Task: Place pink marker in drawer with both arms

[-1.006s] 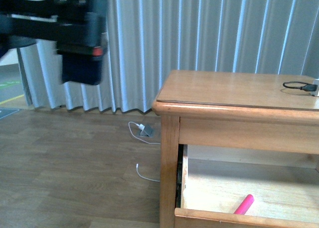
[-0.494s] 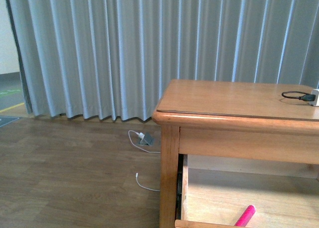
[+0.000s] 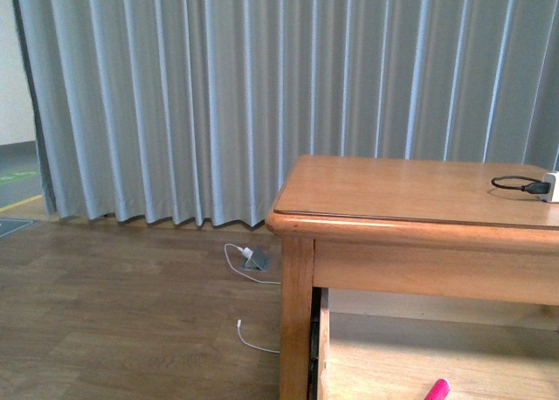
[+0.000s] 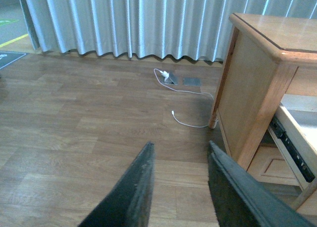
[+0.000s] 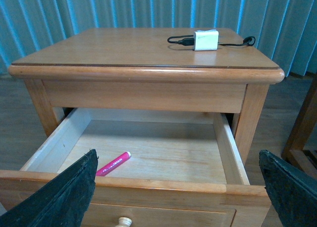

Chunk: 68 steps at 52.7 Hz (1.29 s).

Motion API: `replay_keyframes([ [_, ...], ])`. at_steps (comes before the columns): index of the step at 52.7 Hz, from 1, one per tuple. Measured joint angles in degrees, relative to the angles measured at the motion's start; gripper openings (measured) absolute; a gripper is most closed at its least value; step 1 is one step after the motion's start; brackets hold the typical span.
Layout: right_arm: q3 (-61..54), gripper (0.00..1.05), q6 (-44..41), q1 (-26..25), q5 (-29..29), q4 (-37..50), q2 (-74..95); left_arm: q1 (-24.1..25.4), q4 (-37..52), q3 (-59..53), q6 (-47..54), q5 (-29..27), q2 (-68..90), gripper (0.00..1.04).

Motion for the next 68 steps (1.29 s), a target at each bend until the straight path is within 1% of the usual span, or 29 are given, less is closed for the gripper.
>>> replay_keyframes([
  [2,0.0,0.96,0.0,0.0,0.0,0.0,0.0,0.0,0.0,-0.3,0.1,0.0,-0.2,0.26],
  [5,0.0,0.96,0.0,0.0,0.0,0.0,0.0,0.0,0.1,-1.1,0.3,0.0,-0.9,0.09],
  [7,0.0,0.96,0.0,0.0,0.0,0.0,0.0,0.0,0.2,-1.4,0.3,0.0,-1.1,0.04],
  [26,0.0,0.96,0.0,0.0,0.0,0.0,0.0,0.1,0.8,-4.3,0.5,0.0,-3.9,0.04],
  [44,0.0,0.96,0.0,0.0,0.0,0.0,0.0,0.1,0.9,-4.4,0.7,0.0,-4.8,0.04],
  [45,0.0,0.96,0.0,0.0,0.0,0.0,0.0,0.1,0.9,-4.4,0.6,0.0,-4.8,0.06],
  [49,0.1,0.96,0.2,0.1,0.1,-0.2,0.1,0.1,0.9,-4.4,0.7,0.0,-4.8,0.2],
  [53,3.6,0.96,2.5,1.9,1.1,-10.2,3.6,0.1,0.9,-4.4,0.7,0.0,-4.8,0.34],
  [54,3.9,0.96,2.8,2.2,1.2,-11.4,4.3,0.1,0.9,-4.4,0.7,0.0,-4.8,0.36],
  [58,5.0,0.96,4.0,4.0,0.0,-18.8,9.6,0.1,0.9,-4.4,0.7,0.0,-4.8,0.5],
  [59,5.1,0.96,4.1,4.2,-0.3,-19.4,10.3,0.1,0.9,-4.4,0.7,0.0,-4.8,0.52],
  [62,5.9,0.96,4.6,4.7,-2.8,-22.1,15.5,0.1,0.9,-4.4,0.7,0.0,-4.8,0.63],
  [65,6.5,0.96,5.1,5.2,-4.9,-22.2,19.6,0.1,0.9,-4.4,0.7,0.0,-4.8,0.71],
  [68,7.5,0.96,5.6,6.4,-6.0,-21.2,25.0,0.1,0.9,-4.4,0.7,0.0,-4.8,0.82],
])
